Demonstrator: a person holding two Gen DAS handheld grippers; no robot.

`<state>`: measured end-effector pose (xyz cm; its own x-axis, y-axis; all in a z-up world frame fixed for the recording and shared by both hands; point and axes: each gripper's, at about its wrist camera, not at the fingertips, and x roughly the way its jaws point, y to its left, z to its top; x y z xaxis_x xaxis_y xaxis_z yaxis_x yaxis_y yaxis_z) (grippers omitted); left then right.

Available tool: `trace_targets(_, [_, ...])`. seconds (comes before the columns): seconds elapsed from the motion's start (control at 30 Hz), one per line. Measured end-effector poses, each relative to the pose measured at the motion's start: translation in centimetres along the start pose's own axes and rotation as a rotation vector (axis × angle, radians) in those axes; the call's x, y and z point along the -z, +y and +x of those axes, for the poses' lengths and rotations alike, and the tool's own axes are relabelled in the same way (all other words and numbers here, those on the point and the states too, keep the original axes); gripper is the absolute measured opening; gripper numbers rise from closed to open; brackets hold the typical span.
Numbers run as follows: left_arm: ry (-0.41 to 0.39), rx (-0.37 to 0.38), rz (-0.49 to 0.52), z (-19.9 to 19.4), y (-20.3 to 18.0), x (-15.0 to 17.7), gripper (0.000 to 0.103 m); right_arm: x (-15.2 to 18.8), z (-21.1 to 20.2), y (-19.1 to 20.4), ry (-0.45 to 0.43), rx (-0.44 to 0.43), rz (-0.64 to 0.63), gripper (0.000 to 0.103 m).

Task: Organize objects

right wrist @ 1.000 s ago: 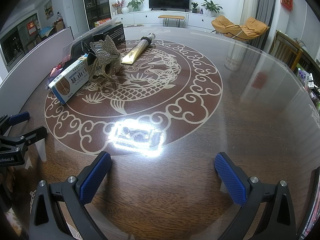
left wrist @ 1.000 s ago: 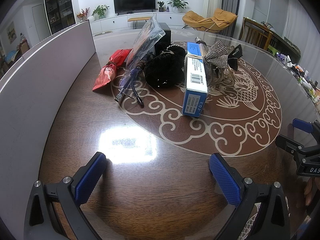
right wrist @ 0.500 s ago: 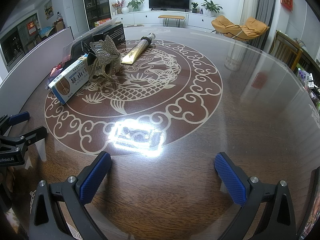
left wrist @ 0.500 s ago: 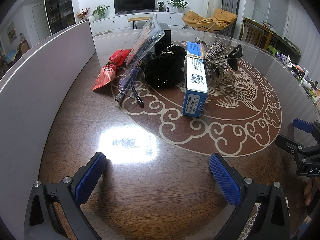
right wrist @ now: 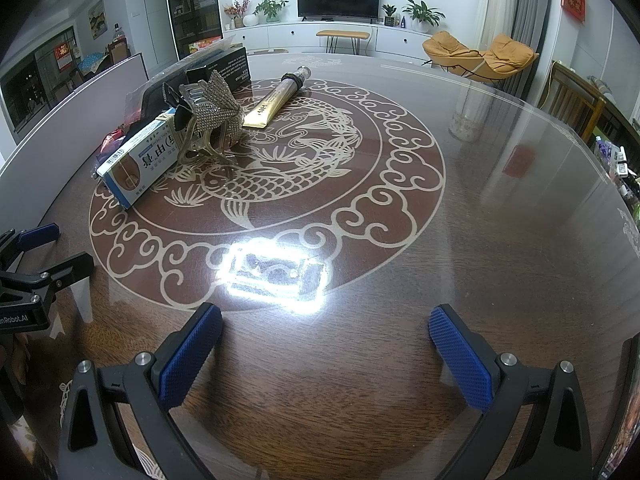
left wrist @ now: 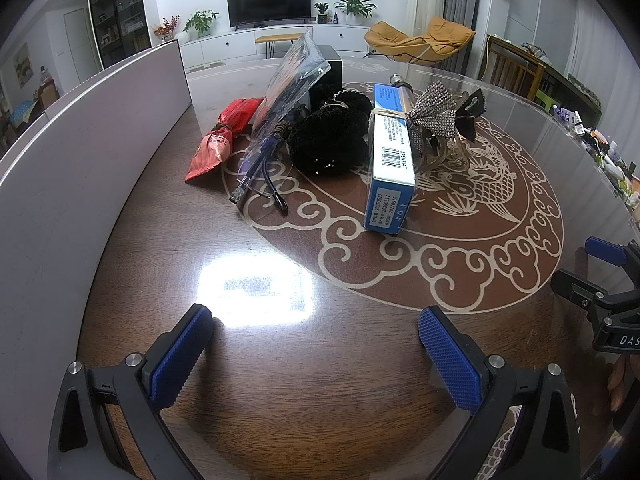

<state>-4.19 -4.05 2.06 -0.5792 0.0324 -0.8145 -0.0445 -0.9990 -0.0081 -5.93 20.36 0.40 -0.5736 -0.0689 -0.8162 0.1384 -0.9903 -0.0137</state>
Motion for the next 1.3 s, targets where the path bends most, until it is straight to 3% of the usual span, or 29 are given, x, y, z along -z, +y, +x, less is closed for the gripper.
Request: trace_targets(1.3, [0.001, 0.003, -0.002, 0.02, 0.02, -0.27, 0.103, 0.01, 0.05, 0.00, -0.001, 0.000, 0.001, 0.103])
